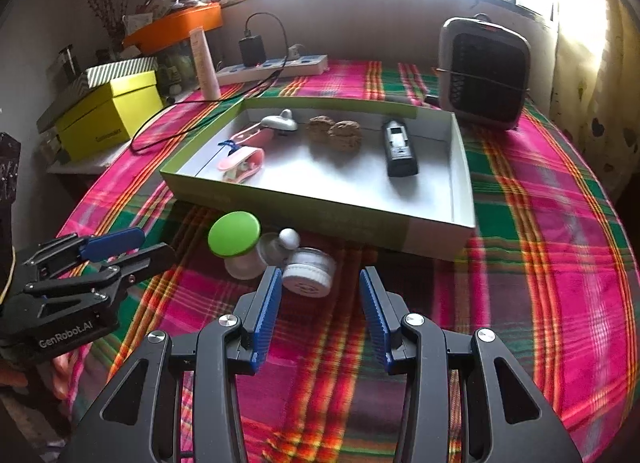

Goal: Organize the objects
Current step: 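Grasp the white round container with the right gripper and lift it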

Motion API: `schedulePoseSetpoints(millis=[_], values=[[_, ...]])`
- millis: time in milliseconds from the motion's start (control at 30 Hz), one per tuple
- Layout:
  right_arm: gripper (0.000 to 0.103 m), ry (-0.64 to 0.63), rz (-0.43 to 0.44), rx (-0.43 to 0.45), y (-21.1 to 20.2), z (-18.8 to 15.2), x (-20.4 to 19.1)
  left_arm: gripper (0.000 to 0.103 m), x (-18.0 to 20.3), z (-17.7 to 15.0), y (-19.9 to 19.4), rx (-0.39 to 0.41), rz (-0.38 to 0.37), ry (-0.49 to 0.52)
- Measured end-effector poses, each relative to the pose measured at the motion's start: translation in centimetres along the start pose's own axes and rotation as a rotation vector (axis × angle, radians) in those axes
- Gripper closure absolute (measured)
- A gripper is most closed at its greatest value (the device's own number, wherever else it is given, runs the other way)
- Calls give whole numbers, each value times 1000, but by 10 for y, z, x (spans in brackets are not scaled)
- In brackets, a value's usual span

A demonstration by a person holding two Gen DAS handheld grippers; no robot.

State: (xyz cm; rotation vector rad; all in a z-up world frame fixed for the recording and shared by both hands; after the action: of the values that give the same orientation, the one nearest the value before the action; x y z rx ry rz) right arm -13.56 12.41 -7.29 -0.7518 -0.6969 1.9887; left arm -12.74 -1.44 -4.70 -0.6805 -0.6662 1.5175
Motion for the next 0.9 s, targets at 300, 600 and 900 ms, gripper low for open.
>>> schedulePoseSetpoints(millis=[300, 600, 900], values=[[61, 14, -15, -30, 9, 0, 4, 55, -11, -5, 1, -10, 3, -15], [61, 31, -24, -23, 6, -1, 11, 55, -22, -8, 1, -15, 3, -35], [71, 39, -38, -9, -2, -4, 18, 55, -22, -11, 4, -27, 1, -36]])
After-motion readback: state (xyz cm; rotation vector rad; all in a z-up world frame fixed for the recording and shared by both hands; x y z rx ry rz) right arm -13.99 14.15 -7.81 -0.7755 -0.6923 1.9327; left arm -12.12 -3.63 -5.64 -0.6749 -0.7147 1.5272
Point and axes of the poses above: each gripper's, at about its wrist camera, not at the fingertips, and y roughly the way its jaws point, x to its right, z to its top, the point moved 8 cm from there along y, roughly the way its jaws point, and after that the axes turned 12 degrees about z, right-handed, at the moved point
